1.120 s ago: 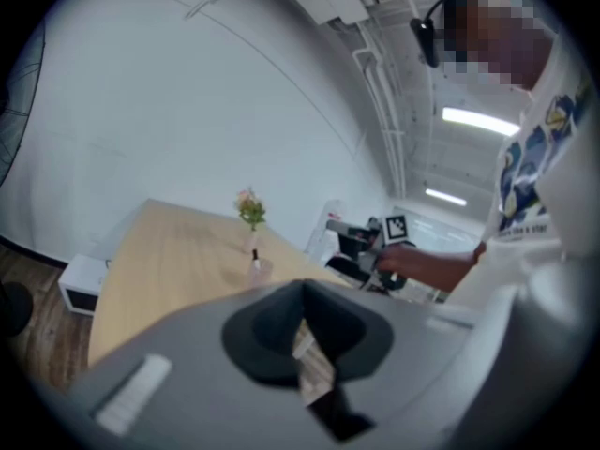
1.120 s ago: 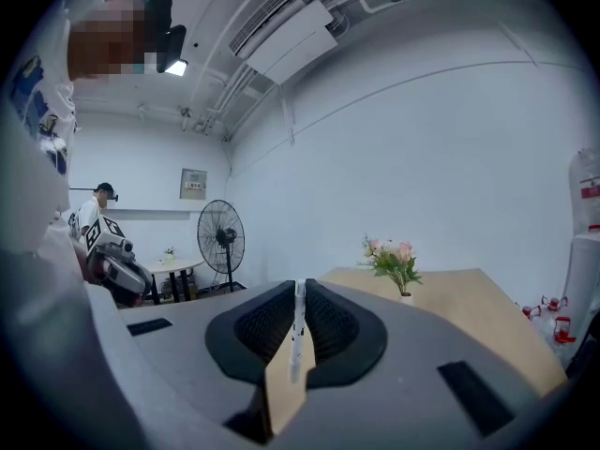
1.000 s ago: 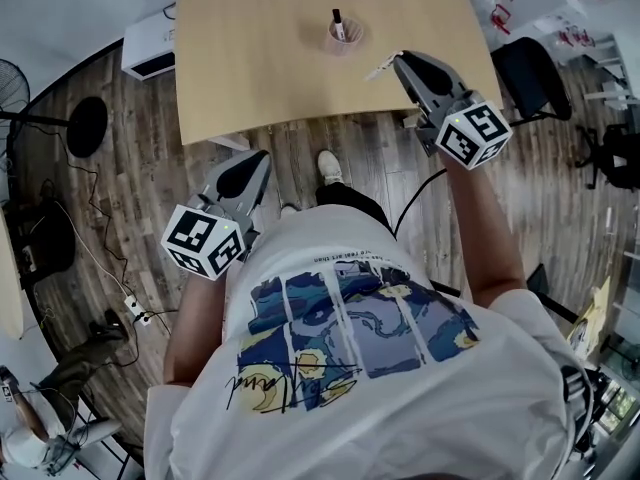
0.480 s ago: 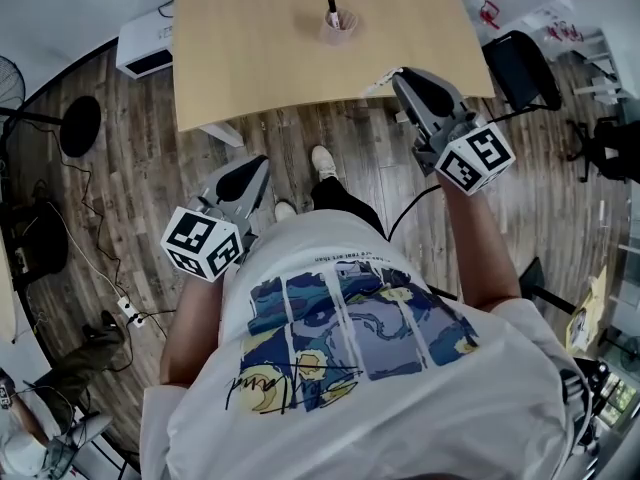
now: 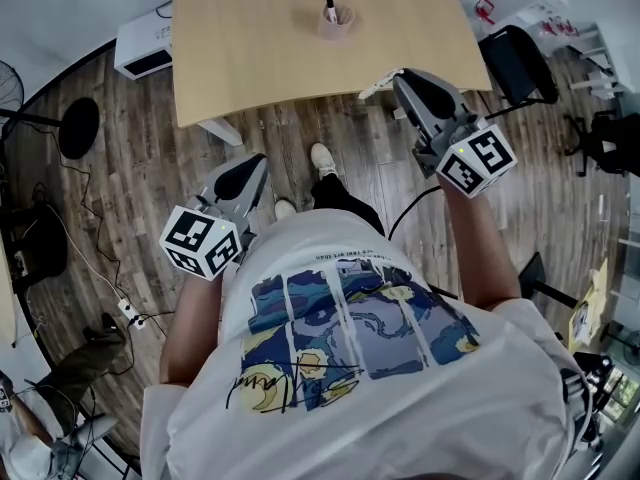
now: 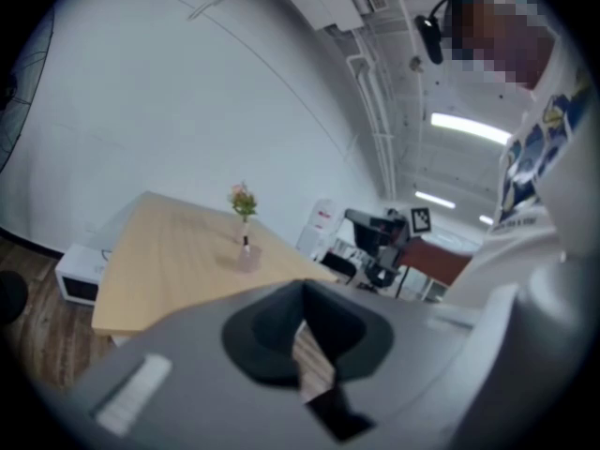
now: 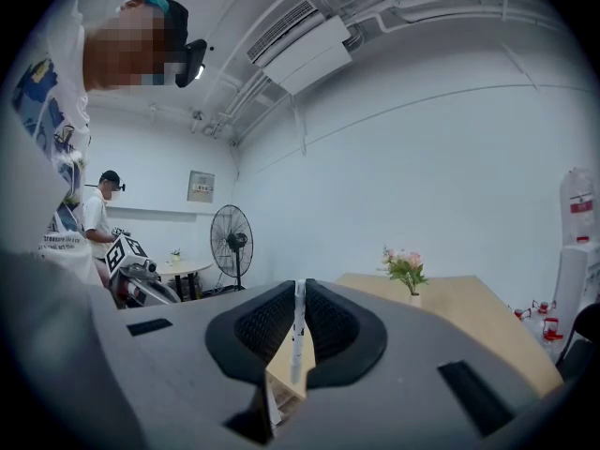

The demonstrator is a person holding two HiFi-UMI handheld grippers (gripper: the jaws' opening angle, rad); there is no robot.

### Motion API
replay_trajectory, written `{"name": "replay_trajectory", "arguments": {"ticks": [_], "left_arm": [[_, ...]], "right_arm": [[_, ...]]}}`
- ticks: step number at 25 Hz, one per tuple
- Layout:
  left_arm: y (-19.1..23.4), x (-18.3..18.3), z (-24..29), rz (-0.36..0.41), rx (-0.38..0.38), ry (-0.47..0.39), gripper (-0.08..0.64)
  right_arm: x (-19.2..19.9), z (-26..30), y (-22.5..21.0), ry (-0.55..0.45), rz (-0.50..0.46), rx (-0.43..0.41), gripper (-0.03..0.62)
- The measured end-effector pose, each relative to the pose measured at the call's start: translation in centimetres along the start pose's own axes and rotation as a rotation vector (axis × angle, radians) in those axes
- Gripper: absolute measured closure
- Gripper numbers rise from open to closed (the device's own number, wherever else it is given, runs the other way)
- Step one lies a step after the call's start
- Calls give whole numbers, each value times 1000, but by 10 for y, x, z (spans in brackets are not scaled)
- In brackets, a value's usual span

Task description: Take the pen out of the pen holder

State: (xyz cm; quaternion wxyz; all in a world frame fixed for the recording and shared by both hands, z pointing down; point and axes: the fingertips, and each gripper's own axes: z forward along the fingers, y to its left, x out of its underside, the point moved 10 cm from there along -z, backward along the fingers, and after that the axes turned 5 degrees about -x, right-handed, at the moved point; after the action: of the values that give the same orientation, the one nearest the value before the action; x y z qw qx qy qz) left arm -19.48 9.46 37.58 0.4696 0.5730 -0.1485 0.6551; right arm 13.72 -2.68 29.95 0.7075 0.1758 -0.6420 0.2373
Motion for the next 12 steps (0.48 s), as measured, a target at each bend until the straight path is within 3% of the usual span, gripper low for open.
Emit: {"name": "replay_trajectory", "arguments": {"ticks": [12], "left_arm": [[0,6,-7,-12,-20,2,551]], "right_arm": [[-2,-1,3,6,-5,-7,561]]}}
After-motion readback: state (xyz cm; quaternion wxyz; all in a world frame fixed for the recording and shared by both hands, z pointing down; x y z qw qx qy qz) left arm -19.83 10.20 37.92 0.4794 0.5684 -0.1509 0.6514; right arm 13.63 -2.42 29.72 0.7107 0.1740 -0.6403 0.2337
